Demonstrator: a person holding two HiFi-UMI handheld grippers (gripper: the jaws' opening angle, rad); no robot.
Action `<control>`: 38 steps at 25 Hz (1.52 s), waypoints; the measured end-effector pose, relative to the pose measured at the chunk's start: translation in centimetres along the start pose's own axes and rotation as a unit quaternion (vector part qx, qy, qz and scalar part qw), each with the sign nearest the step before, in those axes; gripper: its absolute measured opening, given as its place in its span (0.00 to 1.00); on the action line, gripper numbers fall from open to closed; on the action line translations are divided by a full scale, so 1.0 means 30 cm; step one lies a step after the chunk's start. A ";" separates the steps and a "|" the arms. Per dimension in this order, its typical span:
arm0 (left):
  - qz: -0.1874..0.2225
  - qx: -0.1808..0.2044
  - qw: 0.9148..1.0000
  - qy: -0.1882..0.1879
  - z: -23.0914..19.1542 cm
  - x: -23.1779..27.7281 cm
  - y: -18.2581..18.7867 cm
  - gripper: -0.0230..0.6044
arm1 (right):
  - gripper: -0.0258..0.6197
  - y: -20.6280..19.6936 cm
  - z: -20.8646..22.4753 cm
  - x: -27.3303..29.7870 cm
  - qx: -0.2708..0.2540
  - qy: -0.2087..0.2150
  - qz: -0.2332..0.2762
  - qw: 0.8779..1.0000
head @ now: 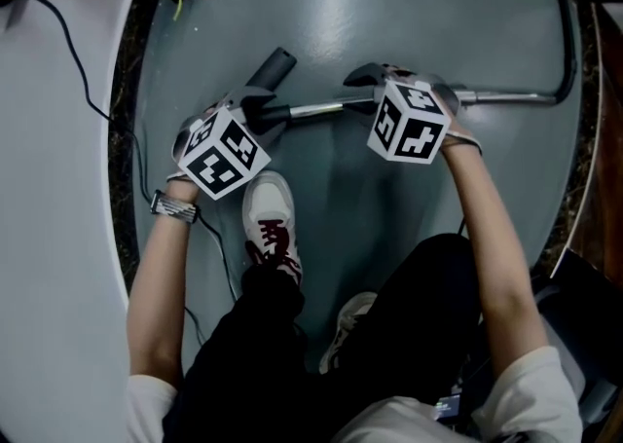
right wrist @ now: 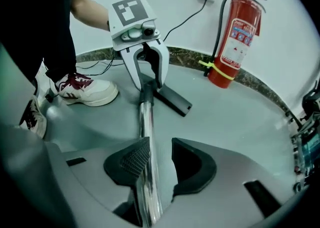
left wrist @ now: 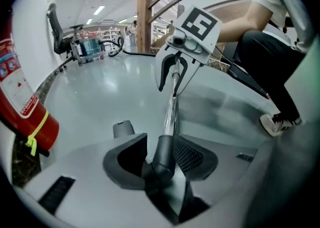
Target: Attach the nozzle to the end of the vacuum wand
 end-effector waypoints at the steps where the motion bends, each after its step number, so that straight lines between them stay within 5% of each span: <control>1: 0.012 -0.006 1.000 0.009 -0.010 -0.017 0.014 0.28 | 0.28 0.008 0.019 -0.014 0.006 -0.015 0.011 1.000; 11: 0.070 0.004 0.992 0.108 -0.068 -0.140 0.145 0.04 | 0.13 0.066 0.114 -0.137 0.029 -0.129 0.072 0.989; 17: 0.120 0.020 0.977 0.174 -0.091 -0.225 0.236 0.04 | 0.11 0.138 0.183 -0.266 0.092 -0.175 0.136 0.971; 22: 0.166 0.014 0.967 0.195 -0.092 -0.314 0.318 0.04 | 0.11 0.186 0.240 -0.378 0.169 -0.201 0.201 0.944; 29: 0.205 0.028 0.950 0.233 -0.069 -0.431 0.415 0.04 | 0.09 0.233 0.275 -0.510 0.200 -0.228 0.269 0.914; 38: 0.228 0.046 0.939 0.254 -0.043 -0.511 0.483 0.04 | 0.08 0.237 0.275 -0.611 0.207 -0.253 0.295 0.898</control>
Point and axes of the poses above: the fingertips, and each gripper's own axes: x forward along the fingers, z to its right, y out of its top, the point moved 3 cm from there along -x, backward along the fingers, and after that the axes turned 9 degrees about -y, right-handed, at the moved point
